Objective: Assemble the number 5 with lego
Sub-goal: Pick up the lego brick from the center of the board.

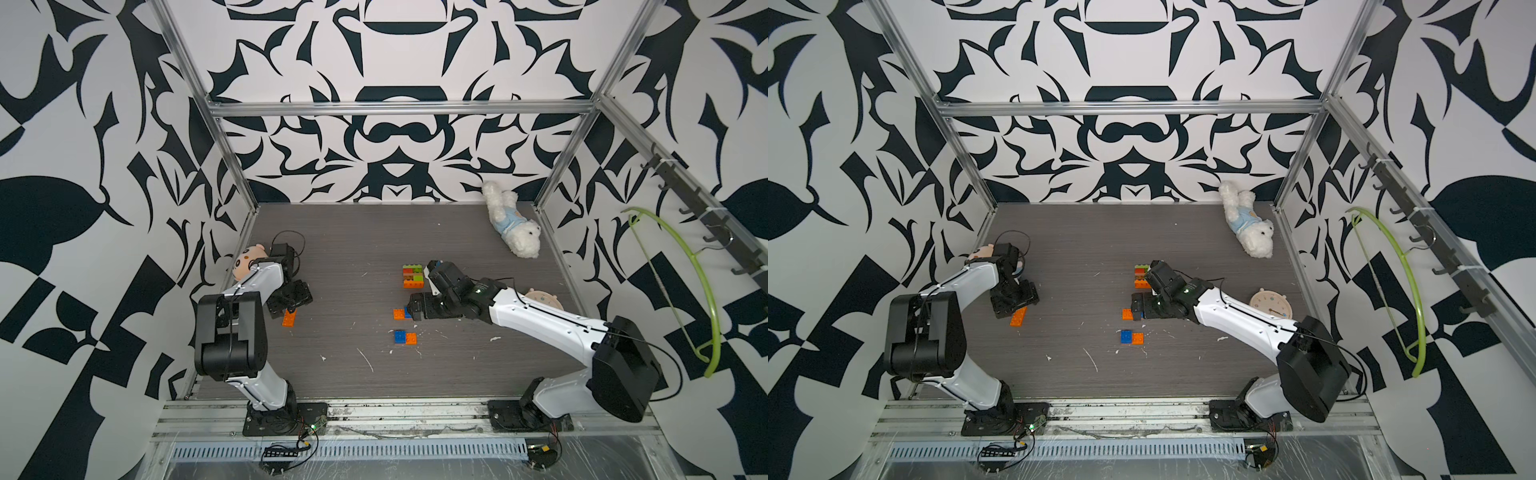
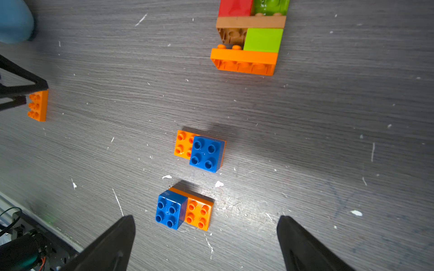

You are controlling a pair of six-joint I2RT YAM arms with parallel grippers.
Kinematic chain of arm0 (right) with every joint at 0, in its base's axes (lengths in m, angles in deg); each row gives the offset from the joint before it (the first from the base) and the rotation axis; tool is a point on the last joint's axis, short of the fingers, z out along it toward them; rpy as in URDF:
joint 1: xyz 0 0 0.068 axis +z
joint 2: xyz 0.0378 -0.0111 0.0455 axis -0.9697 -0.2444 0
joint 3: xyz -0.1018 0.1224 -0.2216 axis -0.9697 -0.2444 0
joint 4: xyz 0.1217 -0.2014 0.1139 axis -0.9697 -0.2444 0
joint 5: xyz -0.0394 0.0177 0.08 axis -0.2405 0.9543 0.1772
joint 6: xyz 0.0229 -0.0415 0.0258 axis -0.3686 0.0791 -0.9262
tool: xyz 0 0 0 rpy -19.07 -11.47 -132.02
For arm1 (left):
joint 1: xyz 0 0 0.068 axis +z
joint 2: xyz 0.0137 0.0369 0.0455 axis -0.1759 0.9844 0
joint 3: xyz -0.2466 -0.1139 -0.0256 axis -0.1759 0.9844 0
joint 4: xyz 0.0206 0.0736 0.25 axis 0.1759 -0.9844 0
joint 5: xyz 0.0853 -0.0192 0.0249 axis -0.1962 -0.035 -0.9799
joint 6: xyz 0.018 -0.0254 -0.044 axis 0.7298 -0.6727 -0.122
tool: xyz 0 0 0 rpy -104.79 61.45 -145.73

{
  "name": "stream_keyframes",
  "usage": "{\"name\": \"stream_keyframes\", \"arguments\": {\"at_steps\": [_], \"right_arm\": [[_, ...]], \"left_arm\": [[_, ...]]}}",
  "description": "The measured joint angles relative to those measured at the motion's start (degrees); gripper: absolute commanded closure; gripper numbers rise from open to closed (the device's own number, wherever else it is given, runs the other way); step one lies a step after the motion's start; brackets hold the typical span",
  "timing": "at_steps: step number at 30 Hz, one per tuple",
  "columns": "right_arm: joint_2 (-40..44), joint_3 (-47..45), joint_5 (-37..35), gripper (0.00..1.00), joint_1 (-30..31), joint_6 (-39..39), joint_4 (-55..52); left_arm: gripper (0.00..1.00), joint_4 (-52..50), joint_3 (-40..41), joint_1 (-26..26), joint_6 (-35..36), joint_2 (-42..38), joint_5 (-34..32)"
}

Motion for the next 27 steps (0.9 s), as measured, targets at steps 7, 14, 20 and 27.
{"name": "stream_keyframes", "arguments": {"at_steps": [7, 14, 20, 27], "right_arm": [[-0.2, 0.2, -0.2, 0.00, 0.0, 0.0, -0.8], [-0.5, 1.0, -0.4, 0.01, 0.0, 0.0, -1.4], [-2.1, 1.7, -0.8, 0.01, 0.0, 0.0, -2.2], [-2.7, 1.9, -1.5, 0.01, 0.0, 0.0, -3.3]], "left_arm": [[0.27, -0.7, -1.5, 1.6, 1.3, 4.0, 0.1], [0.39, -0.9, -1.8, 1.6, 1.4, 4.3, 0.7], [0.48, -1.4, -1.8, 1.6, 1.2, 4.3, 2.4], [0.55, -1.3, -0.2, 1.6, -0.1, 2.8, 5.1]]}}
